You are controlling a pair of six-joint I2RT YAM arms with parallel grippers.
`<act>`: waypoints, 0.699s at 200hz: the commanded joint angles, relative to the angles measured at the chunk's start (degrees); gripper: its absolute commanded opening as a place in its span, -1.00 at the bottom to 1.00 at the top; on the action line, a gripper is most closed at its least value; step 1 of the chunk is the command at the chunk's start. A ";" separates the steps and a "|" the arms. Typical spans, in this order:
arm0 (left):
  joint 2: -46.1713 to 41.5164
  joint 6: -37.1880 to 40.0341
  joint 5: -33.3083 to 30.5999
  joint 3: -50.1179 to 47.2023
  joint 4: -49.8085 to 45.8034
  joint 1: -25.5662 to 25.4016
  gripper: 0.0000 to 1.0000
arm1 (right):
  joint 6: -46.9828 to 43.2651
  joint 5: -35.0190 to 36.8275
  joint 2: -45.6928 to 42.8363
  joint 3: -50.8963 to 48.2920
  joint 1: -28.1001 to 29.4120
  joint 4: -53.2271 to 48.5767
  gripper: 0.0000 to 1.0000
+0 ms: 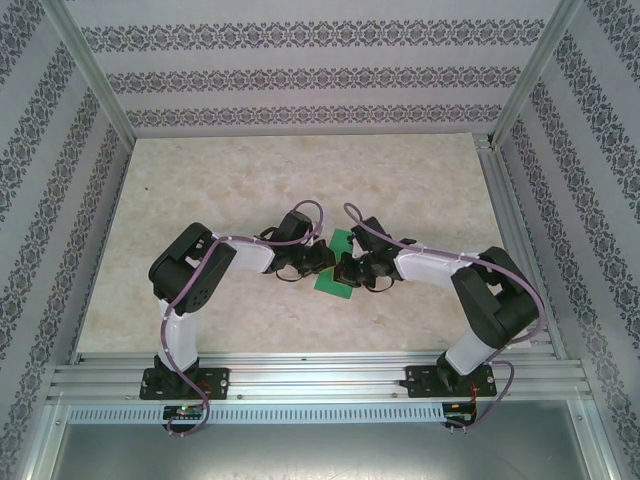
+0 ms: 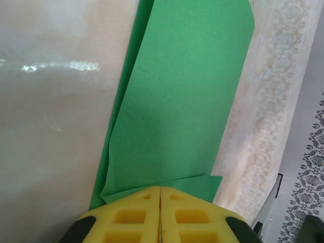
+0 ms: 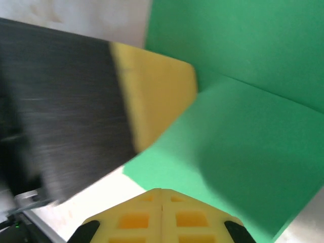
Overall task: Fold a paper plane with a square sheet of paper (pick it up from the middle)
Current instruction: Fold the triangle a second time at the center of the table.
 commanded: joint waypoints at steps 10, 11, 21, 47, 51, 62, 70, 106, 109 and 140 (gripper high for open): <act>2.02 1.26 -2.70 -0.94 -1.89 -0.25 -0.79 | -2.24 -0.95 4.34 -0.46 -1.37 0.82 -1.00; 2.02 1.31 -2.67 -0.94 -1.94 -0.23 -0.79 | -2.28 -0.95 4.36 -0.59 -1.38 0.86 -1.00; 2.04 1.57 -2.93 -0.91 -2.47 -0.21 -0.79 | -2.33 -0.95 4.63 -2.04 -1.69 1.35 -1.00; 2.24 2.15 -3.85 -0.85 -3.71 -0.21 -0.79 | -2.43 -3.42 4.34 -6.25 -2.81 2.68 -1.00; 2.28 2.24 -4.08 -0.91 -3.90 -0.21 -0.80 | -2.31 -3.76 4.05 -6.96 -2.95 3.06 -1.00; 2.58 2.18 -4.61 -0.85 -4.41 -0.21 -0.81 | -2.08 -4.82 3.34 -8.62 -3.28 3.99 -1.00; 2.94 2.23 -4.81 -0.88 -4.59 -0.21 -0.82 | -2.18 -5.45 2.86 -9.37 -3.49 4.16 -1.00; 3.60 2.14 -6.41 -1.26 -5.60 -0.21 -0.85 | -3.26 -6.75 -0.02 -11.15 -3.68 2.55 -1.00; 3.60 2.15 -6.54 -1.29 -5.72 -0.21 -0.85 | -3.44 -6.70 -0.28 -11.29 -3.63 2.35 -1.00; 3.97 2.10 -6.98 -1.46 -6.07 -0.26 -0.87 | -4.39 -7.85 -2.58 -12.70 -4.29 1.89 -0.98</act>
